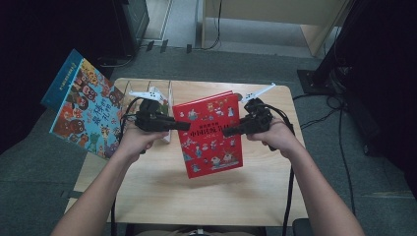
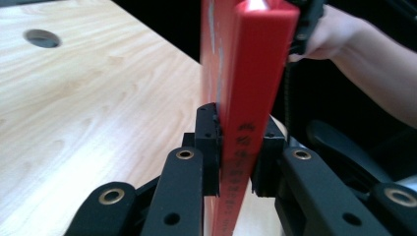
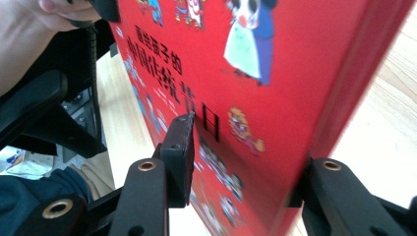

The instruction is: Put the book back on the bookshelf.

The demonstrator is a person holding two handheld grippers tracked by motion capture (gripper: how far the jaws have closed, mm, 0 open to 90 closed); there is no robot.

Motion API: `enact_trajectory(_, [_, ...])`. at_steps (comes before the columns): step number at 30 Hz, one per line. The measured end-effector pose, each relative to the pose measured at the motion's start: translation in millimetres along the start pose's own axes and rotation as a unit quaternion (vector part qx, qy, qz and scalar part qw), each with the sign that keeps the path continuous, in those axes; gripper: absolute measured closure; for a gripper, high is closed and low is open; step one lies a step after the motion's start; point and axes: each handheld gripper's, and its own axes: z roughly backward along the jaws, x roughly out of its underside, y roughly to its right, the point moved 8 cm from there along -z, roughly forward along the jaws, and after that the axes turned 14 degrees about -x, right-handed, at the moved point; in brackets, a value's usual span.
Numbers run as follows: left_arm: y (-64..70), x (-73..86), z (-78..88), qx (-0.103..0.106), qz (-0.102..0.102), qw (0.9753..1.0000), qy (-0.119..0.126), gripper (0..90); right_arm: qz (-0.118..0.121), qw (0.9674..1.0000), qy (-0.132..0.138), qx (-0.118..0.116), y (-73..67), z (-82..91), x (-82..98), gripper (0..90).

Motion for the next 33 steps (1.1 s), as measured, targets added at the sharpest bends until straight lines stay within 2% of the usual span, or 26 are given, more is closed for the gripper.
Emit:
enact_trajectory(1, [1.2,0.1,-0.3,0.004,0.001,1.0000,-0.003,78.8,-0.002,1.0000,0.000,-0.002,0.3,-0.5,0.9,58.6])
enact_trajectory(7, [0.5,1.0,-2.7,-0.017,-0.017,0.9997,-0.006,79.1,-0.003,1.0000,-0.005,0.004,5.6,-2.9,2.5,57.3])
enact_trajectory(10, [1.5,3.8,-3.6,-0.013,-0.022,0.9995,-0.016,79.1,-0.005,1.0000,-0.006,0.003,6.8,-2.9,2.9,57.2])
enact_trajectory(17, [2.4,8.5,-10.5,-0.023,-0.041,0.9983,-0.035,79.1,-0.004,0.9998,-0.016,0.009,10.9,-3.3,10.5,57.4])
enact_trajectory(21, [2.0,10.4,-13.8,-0.033,-0.056,0.9967,-0.048,78.8,0.006,0.9995,-0.025,0.019,13.0,-3.8,12.7,57.3])
enact_trajectory(24, [1.8,10.1,-14.3,-0.038,-0.057,0.9964,-0.050,78.0,0.018,0.9991,-0.024,0.029,14.9,-3.6,12.3,56.9])
enact_trajectory(31, [4.0,16.6,-23.2,-0.059,-0.089,0.9914,-0.076,76.6,0.023,0.9985,-0.031,0.039,18.4,-5.8,13.5,55.6])
enact_trajectory(33, [3.5,17.4,-22.7,-0.058,-0.091,0.9913,-0.075,76.6,0.035,0.9981,-0.032,0.039,16.3,-6.5,13.7,56.9])
